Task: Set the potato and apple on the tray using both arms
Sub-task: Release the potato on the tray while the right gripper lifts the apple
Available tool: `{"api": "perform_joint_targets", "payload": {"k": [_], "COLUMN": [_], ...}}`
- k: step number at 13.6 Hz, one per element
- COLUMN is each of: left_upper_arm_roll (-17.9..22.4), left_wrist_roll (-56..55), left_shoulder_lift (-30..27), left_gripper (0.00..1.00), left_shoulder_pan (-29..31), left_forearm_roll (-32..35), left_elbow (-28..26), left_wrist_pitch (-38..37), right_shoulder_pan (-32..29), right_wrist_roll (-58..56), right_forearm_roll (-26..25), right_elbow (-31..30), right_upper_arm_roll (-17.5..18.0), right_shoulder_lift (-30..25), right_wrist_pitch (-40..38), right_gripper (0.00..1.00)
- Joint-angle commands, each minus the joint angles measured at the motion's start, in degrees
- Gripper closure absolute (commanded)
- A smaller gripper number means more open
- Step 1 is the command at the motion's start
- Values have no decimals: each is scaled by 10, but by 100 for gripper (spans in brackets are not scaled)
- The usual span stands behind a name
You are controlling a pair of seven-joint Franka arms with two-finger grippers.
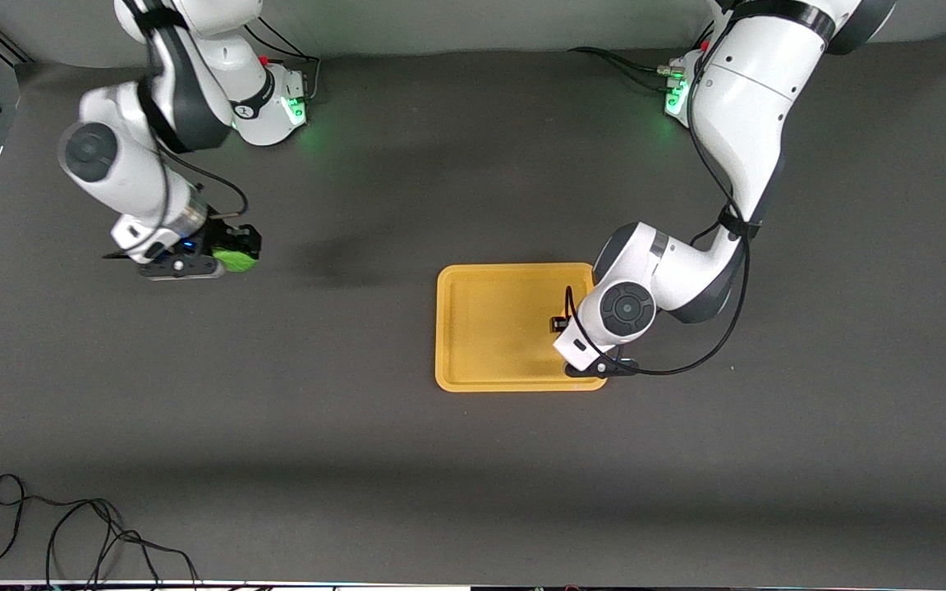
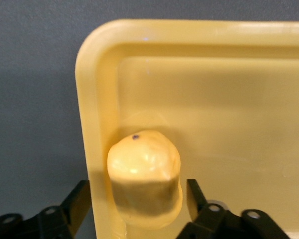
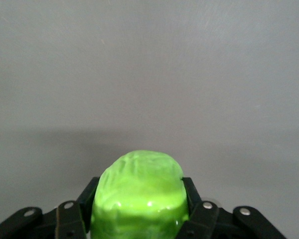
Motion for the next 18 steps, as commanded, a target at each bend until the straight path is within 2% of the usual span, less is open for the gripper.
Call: {"api": "perform_joint_targets", "payload": {"k": [1,5,8,9,11,15,16,18], "left_upper_arm_roll": [12,23,24,25,25,25,26,30], "left_wrist_roll": [-6,46,139,148,152,286,287,292], "left_shoulder_lift": [-48,-177,-296,-316,-341,-386,-385,-375], "left_gripper": [1,1,0,0,0,0,0,0], "left_shoulder_pan": [-1,47,104,119,151,216,220,221], "left_forearm_roll": [13,15,14,14,14,14,14,13], "left_elbow": [7,-8,-85,-90,-87,-74,-59,-10], "left_wrist_pitch": [-55,-179,-200,-201,-200,-271,-293,-324], "right_shoulder_pan": [5,13,69,99,156,276,303,345], "right_wrist_roll": [-13,9,72,106,197,391,430,485], "right_forearm_roll": [1,3,3,3,4,4,4,4], "right_elbow": [136,260,407,469,589,744,779,796], "right_upper_arm_roll": [-6,1,1,1,1,2,2,2], "right_shoulder_lift": [26,89,193,235,325,476,509,540], "right_wrist_pitch": [-111,-135,-166,-188,-222,-227,-226,-198], "right_gripper": [60,60,60,60,60,60,60,60]}}
